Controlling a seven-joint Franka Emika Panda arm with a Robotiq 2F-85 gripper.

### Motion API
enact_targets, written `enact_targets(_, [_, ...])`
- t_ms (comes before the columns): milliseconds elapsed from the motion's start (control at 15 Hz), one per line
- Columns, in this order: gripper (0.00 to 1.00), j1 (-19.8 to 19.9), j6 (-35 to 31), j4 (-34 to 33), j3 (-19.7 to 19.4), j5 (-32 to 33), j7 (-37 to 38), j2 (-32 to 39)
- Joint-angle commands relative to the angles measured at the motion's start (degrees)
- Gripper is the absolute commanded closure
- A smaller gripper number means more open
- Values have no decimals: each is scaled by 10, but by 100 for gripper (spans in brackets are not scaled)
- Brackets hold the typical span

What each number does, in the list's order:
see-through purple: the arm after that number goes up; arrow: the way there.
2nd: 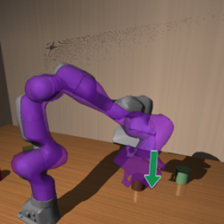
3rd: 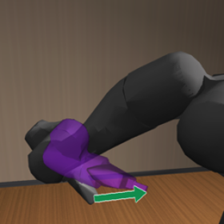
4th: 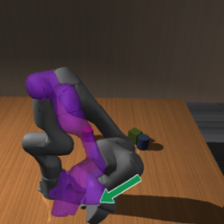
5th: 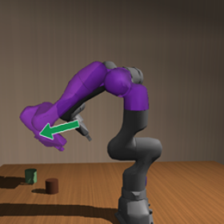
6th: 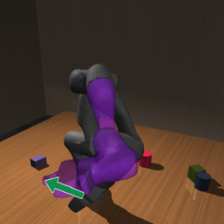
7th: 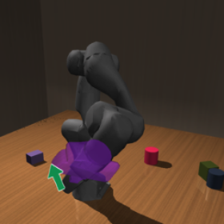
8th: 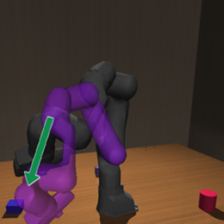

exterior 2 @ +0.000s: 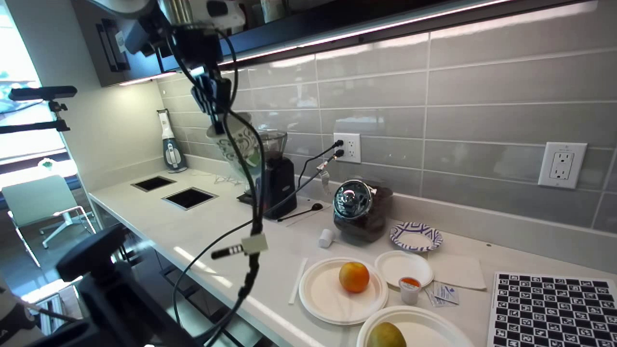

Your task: Place the two coffee cups from the counter on the bottom shelf.

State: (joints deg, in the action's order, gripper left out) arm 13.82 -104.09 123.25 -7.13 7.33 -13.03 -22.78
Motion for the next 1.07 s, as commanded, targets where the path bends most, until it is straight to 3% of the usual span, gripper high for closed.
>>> enact_targets(0, [99,-27,107,-108,2,41,-7,-25])
enact_targets(200, [99,-51,154,-212,12,69,-18,-5])
enact_targets(400, [99,-72,148,-296,14,81,-32,29])
enact_targets(467, [96,-72,134,-226,8,69,-11,-16])
enact_targets(667, [96,-78,134,-270,10,69,-17,11])
enact_targets(1000, [96,-77,134,-279,9,70,-19,24])
